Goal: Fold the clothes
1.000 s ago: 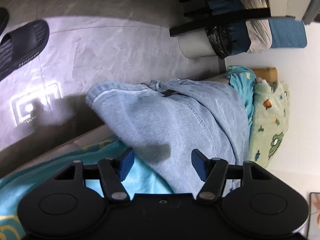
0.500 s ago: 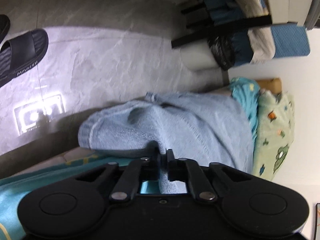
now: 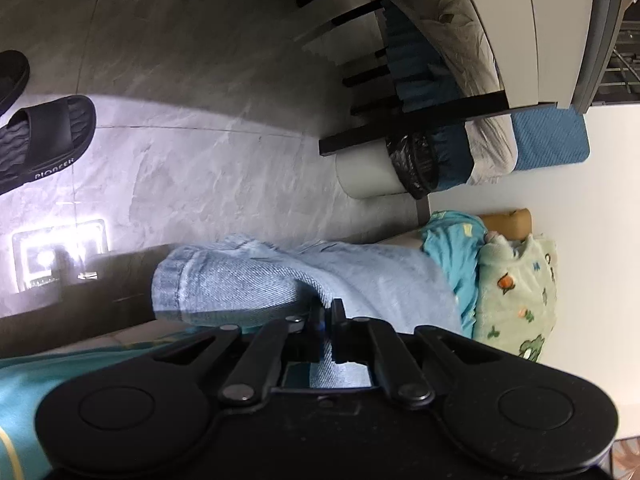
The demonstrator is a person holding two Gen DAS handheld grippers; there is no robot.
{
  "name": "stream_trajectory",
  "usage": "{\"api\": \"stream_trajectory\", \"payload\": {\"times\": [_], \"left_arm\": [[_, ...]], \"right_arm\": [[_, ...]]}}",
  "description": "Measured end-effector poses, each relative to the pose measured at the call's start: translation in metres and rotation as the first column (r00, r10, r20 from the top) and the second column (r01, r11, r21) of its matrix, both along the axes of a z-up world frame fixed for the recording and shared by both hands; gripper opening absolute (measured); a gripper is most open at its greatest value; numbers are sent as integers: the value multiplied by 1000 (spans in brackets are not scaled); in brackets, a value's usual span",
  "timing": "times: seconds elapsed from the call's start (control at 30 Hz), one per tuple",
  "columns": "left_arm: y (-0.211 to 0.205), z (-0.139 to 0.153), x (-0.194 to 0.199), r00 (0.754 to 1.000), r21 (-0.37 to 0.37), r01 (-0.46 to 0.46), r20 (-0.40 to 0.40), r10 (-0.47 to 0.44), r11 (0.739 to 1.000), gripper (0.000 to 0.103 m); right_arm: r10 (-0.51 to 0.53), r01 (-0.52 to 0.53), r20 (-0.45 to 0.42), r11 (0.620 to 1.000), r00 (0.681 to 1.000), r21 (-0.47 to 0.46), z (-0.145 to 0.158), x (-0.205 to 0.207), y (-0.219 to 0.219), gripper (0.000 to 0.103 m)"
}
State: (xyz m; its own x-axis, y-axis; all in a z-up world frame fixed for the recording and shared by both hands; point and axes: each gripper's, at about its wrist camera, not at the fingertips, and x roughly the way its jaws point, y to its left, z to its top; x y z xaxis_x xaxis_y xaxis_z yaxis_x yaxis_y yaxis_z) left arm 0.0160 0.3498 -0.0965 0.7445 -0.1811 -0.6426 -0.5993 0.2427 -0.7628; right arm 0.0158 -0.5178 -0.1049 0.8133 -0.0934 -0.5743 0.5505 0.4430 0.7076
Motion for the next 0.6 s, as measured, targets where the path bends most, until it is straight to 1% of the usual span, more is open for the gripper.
{"api": "stream_trajectory", "payload": {"times": [0.07, 0.13, 0.23, 0.33, 0.4, 0.47, 0.6], "left_arm": [[2, 14, 18, 1000, 4, -2, 5, 2, 1000, 2], [4, 28, 41, 1000, 21, 7, 15, -8, 1000, 2], [7, 42, 80, 1000, 12, -4, 21, 4, 1000, 2], [7, 47, 131, 1000, 34, -7, -2, 7, 999, 2], [8, 38, 165, 1000, 47, 4, -22, -3, 999, 2], [10, 28, 200, 999, 60, 16, -43, -13, 998, 2], [12, 9, 268, 996, 86, 39, -85, -32, 996, 2]], "right_arm": [[2, -2, 15, 1000, 1000, -1, 12, 12, 0, 6], [13, -13, 26, 1000, 1000, -21, 28, 31, 2, 6], [48, -45, 32, 995, 998, -93, 54, 74, 7, 6], [66, -63, 13, 987, 998, -149, 76, 127, 15, 6], [69, -67, 2, 981, 998, -181, 84, 164, 21, 6], [69, -71, -18, 972, 997, -223, 85, 203, 27, 6], [78, -95, -72, 954, 994, -284, 69, 274, 35, 6]]}}
